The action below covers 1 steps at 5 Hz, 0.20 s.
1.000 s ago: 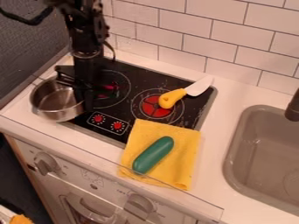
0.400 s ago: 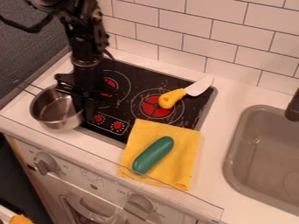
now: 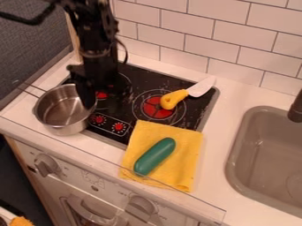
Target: Moved the silver pot to the lower part of the left burner
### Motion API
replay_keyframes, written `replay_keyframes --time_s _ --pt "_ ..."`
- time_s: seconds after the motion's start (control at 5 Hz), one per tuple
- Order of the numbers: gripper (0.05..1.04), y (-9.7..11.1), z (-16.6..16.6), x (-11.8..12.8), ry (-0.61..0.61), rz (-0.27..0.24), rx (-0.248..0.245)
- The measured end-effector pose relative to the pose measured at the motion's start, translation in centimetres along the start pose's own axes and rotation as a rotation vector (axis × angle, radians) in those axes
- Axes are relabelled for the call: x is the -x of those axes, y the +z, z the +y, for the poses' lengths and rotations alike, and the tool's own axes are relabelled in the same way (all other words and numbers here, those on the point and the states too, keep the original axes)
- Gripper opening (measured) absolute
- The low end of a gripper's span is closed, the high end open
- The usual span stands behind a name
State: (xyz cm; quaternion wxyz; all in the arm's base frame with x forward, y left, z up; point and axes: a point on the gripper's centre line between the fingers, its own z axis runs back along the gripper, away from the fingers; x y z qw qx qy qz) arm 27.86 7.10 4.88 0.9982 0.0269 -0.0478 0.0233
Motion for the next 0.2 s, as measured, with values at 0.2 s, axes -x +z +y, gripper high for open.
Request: replay_keyframes --time_s 0.2 --pt "1.011 0.27 -0.49 0.15 -0.025 -0.001 0.056"
